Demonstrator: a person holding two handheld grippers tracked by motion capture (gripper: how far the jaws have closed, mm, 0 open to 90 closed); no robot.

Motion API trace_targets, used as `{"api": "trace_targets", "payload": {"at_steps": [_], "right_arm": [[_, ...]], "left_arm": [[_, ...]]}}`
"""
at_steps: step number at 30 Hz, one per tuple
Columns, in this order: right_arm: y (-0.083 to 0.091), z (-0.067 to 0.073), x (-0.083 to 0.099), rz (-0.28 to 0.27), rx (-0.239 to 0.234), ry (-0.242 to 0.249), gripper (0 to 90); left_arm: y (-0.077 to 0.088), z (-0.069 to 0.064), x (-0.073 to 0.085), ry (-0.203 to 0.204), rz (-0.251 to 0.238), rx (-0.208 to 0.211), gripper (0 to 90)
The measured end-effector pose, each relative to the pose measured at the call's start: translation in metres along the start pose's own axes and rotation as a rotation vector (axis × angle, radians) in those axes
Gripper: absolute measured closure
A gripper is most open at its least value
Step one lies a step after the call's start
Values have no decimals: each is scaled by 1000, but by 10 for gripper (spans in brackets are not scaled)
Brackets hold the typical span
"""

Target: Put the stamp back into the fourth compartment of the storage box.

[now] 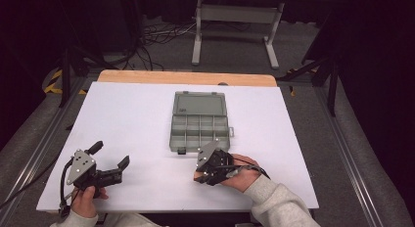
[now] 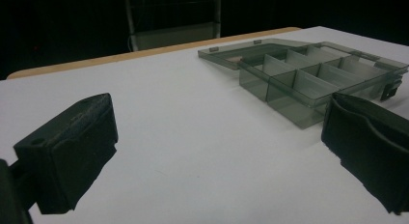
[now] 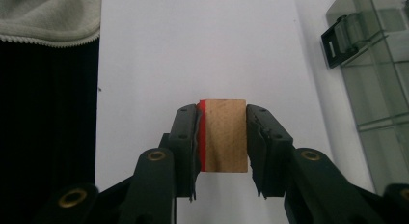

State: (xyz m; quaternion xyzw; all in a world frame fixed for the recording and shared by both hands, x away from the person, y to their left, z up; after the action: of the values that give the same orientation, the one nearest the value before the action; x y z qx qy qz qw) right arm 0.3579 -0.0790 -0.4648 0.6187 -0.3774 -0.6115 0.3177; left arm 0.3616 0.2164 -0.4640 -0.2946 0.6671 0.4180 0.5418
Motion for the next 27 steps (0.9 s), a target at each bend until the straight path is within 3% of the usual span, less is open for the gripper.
{"api": "trace_targets", "payload": {"at_steps": [27], "right_arm": [[26, -13, -13, -114, 75, -39, 664]], "left_arm": [[0, 0, 0, -2, -1, 0, 1]]}}
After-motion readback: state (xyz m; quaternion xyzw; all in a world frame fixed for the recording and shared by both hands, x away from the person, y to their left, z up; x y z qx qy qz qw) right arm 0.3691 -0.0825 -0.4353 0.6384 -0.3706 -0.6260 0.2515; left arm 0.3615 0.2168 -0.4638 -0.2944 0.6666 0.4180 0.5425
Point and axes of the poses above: each handheld gripper's, and its own axes: y roughly backward along the jaws, x roughly out of its underside, z roughly to its left, the point moved 7 cm from there along -y, roughly forward along the jaws, and after that the axes turned 3 degrees about y, right-handed, at the moved point
